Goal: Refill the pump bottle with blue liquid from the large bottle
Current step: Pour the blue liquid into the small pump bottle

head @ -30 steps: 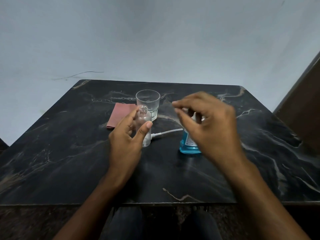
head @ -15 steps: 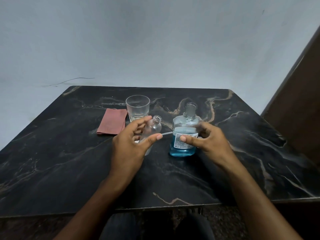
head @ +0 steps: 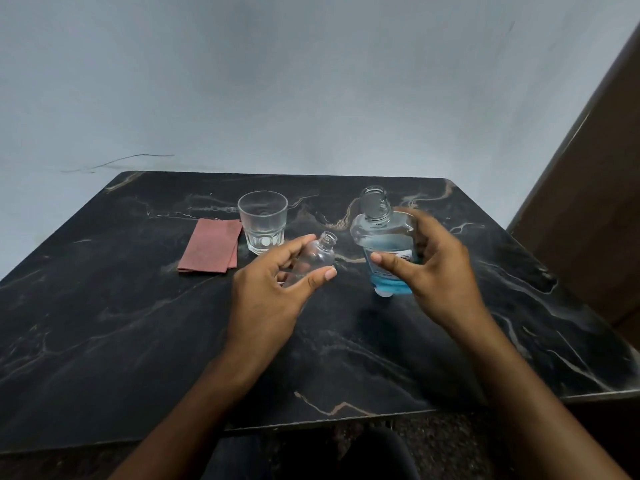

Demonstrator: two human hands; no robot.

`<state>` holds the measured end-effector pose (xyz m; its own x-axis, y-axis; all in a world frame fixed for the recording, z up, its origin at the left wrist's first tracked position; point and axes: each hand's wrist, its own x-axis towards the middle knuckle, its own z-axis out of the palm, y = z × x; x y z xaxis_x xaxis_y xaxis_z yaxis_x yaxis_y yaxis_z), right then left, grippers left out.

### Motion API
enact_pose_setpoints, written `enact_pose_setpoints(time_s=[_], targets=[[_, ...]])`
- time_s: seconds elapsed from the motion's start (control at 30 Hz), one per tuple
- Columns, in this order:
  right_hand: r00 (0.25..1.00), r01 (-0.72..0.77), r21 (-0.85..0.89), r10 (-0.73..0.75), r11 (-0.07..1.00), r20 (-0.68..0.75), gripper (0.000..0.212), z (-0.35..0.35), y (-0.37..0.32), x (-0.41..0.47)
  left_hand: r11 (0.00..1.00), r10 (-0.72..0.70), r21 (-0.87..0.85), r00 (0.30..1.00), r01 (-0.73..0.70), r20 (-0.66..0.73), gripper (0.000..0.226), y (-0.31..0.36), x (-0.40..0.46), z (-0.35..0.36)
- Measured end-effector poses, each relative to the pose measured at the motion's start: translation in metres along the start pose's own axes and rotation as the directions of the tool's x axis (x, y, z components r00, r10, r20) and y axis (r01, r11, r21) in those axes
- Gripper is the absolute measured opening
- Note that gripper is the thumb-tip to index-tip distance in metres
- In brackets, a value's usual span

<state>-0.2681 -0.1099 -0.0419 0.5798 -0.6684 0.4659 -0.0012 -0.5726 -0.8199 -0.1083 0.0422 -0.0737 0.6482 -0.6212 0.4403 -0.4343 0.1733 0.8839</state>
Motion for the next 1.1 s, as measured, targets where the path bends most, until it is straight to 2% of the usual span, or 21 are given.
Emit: enact_pose_setpoints(time_s=[0.13, 0.27, 0.63, 1.1], targets=[[0.995, 0.077, -0.246, -0.09, 0.966, -0.041, 0.059, -0.009, -0.004, -0.001, 1.0, -0.022, -0.019, 1.0, 0.022, 0.002, 0.058, -0.002, 0.002, 0.005], [0.988, 0.127, -0.369, -0.15, 0.921, -0.037, 0.053, -0.011, 0.001, -0.003, 1.0, -0.009, -0.018, 1.0, 0.009, 0.001, 0.058, 0.0, 0.004, 0.01], [0.977, 0.195, -0.511, -0.211, 0.837, 0.028, 0.058, -0.015, 0.007, -0.007, 0.999, -0.027, -0.042, 0.999, 0.028, 0.018, 0.062, 0.0, 0.0, 0.013], [0.975, 0.199, -0.574, -0.218, 0.795, 0.036, 0.062, -0.016, 0.003, -0.009, 0.999, -0.027, -0.04, 0.999, 0.028, 0.027, 0.064, 0.005, -0.001, 0.014]])
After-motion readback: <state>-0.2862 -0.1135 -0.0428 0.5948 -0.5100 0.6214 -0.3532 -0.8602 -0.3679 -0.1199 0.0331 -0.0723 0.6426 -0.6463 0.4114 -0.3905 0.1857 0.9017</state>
